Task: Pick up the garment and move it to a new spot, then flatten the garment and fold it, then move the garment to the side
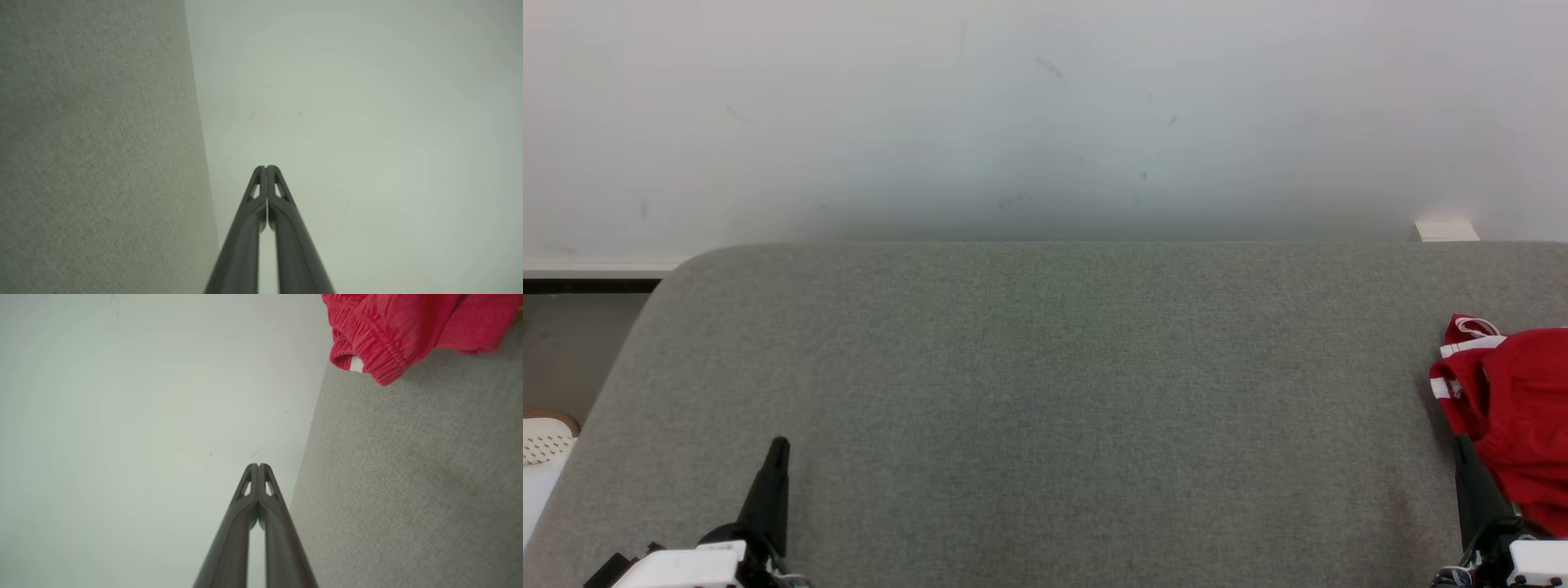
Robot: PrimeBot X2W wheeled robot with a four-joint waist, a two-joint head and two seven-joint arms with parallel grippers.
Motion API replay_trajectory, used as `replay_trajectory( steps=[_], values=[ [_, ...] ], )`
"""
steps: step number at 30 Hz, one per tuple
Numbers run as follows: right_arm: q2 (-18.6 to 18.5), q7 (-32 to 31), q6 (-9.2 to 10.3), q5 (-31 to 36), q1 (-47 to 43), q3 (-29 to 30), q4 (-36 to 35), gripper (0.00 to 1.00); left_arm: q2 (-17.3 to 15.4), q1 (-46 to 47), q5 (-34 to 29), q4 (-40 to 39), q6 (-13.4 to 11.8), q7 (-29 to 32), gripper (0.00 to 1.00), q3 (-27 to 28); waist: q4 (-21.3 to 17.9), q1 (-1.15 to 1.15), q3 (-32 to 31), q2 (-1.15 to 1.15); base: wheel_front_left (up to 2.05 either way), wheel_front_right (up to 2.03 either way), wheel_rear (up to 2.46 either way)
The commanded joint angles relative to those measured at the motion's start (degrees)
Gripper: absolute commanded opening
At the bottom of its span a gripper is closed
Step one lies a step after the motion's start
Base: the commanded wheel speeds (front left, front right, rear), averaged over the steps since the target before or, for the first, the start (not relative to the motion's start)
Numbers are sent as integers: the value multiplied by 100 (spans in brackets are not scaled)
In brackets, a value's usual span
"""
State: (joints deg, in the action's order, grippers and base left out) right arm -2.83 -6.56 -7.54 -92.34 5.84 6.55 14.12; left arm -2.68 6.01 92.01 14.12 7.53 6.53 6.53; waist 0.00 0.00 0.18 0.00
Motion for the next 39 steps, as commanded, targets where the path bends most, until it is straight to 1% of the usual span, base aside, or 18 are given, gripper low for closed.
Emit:
replay_trajectory(
  steps=[1, 39],
  values=[
    [-6, -18, 10, -10, 69, 19, -27, 0, -38, 40, 75, -18, -8, 21, 0, 11, 0, 0, 0, 0, 0, 0, 0],
    [-6, -17, 10, -13, 69, 17, -26, 0, -37, 39, 76, -17, -8, 20, 0, 10, 0, 0, 0, 0, 0, 0, 0]
  ],
)
